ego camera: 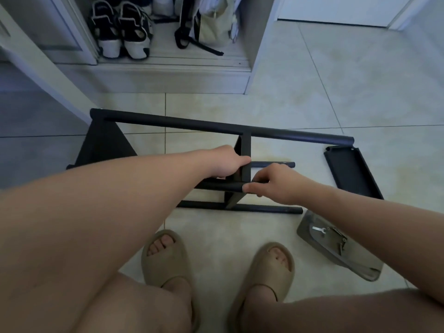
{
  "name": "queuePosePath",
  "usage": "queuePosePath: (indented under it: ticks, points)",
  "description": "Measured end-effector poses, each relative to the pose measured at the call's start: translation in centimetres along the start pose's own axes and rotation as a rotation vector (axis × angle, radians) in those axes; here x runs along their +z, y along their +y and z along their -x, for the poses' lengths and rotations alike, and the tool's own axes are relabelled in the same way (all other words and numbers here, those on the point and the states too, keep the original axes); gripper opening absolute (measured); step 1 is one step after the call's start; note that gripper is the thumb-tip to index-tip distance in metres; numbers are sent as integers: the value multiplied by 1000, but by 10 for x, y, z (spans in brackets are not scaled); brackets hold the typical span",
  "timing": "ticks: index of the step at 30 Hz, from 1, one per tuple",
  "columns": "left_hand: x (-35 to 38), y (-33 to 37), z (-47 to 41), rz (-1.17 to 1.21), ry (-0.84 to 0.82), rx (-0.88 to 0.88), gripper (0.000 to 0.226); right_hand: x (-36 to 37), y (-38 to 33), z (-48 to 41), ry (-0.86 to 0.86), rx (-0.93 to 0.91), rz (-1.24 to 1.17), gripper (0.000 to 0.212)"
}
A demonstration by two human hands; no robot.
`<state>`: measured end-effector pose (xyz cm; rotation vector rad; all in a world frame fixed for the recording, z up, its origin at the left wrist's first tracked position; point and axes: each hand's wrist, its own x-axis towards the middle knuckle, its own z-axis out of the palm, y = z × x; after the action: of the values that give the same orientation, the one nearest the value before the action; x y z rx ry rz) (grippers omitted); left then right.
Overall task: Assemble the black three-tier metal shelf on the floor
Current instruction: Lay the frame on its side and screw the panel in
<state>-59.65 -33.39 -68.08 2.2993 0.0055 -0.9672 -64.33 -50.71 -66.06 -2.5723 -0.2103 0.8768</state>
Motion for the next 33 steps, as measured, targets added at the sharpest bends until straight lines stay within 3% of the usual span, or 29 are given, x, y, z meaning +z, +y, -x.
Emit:
queuePosePath:
  ticks: [5, 9, 12, 17, 25, 27, 30, 33]
  points:
    - [15, 9, -1, 72, -135, -41, 50, 9, 21, 20, 95, -66, 205, 42]
    - [8, 4, -2, 193, -297, -61, 40, 9, 37, 18, 335, -183, 376, 100]
    - [3, 0, -3, 249, -377, -62, 34, 6, 40, 9, 309, -188, 474, 121]
    - [-3, -5, -10, 326, -459, -65, 29, 3, 44, -9, 227, -206, 570, 123]
    - [-5, -20, -30, 529, -627, -116, 28, 6, 50, -16, 251, -243, 549, 121]
    - [-2, -22, -37, 605, -588, -147, 24, 5, 51, -18, 248, -253, 547, 121]
    - [5, -25, -47, 647, -492, -189, 45, 4, 50, -19, 241, -260, 540, 121]
    - [7, -28, -52, 647, -488, -167, 52, 4, 49, -17, 237, -260, 524, 121]
